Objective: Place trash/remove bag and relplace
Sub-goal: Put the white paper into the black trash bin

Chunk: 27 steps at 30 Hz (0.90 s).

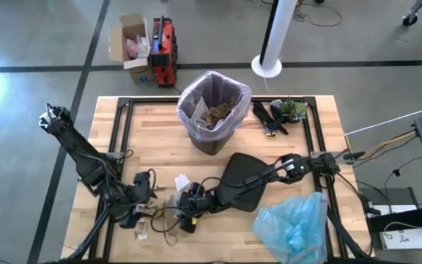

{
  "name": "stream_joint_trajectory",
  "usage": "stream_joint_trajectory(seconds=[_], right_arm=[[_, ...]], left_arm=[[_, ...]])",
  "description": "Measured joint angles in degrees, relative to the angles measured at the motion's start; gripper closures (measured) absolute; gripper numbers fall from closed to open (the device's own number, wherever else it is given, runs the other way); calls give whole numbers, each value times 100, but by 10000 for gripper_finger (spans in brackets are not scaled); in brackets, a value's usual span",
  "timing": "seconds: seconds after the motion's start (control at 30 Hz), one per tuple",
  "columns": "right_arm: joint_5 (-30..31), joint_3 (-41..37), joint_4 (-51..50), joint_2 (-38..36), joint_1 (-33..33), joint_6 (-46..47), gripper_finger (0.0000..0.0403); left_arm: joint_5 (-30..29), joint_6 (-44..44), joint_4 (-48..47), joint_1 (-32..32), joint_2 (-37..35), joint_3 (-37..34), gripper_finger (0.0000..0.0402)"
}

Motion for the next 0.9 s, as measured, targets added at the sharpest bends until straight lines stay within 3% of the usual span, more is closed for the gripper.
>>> stream_joint_trajectory(seconds=[0.1, 0.23, 0.63, 0.8, 0.9], right_arm=[[0, 2, 78, 33, 0, 80, 112], [4, 2, 75, 36, -2, 22, 154], [-5, -4, 32, -212, -82, 106, 389], [183, 7, 77, -890, -116, -240, 381], [741, 4, 52, -1342, -129, -751, 382]], left_arm=[[-2, -16, 184, 0, -31, -136, 93], [-7, -20, 308, 0, -77, -191, 93], [-17, -52, 400, 0, -85, -225, 93], [-17, -105, 400, 0, -85, -225, 93], [-69, -105, 403, 2, -85, -230, 93]])
